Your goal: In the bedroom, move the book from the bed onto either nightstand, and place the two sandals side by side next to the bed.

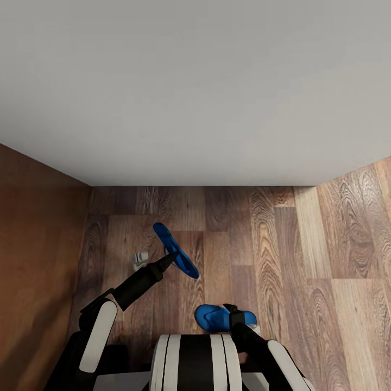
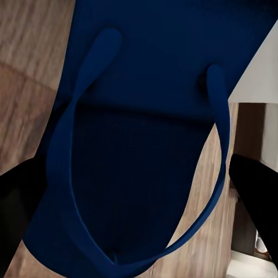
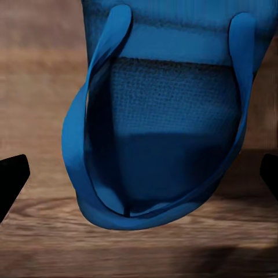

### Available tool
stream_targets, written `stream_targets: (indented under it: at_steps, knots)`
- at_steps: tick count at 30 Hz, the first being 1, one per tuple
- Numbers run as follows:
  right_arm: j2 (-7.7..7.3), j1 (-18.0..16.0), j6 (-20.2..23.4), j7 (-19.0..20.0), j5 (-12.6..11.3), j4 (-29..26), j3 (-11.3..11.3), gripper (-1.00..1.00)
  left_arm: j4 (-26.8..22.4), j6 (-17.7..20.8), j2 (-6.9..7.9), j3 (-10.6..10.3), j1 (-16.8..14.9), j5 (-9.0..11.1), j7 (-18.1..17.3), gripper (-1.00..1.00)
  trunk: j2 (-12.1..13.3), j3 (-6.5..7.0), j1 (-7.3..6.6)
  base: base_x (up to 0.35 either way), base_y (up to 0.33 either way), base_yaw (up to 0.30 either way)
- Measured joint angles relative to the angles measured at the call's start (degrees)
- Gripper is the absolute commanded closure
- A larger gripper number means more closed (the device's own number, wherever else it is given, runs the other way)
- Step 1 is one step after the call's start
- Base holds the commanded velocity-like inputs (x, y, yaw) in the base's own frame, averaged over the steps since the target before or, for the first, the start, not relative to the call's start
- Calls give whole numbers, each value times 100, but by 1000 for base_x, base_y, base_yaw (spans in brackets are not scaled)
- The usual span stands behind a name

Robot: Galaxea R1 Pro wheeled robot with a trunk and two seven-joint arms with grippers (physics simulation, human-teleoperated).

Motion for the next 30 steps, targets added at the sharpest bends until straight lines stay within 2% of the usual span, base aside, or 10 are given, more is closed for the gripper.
stream_targets:
  at_steps: [2,5,30]
  knots:
    - [-2,0,-369,5,19,1,0,-100,0,0,0,0,0,-2,-1,100,0,0,0,0,0,0]
    - [-2,0,-603,9,22,2,0,-100,-1,0,0,0,0,-2,-1,100,0,0,0,0,0,0]
    - [-2,0,-585,26,18,9,0,-100,-7,-5,0,0,0,2,-5,100,0,0,0,0,0,0]
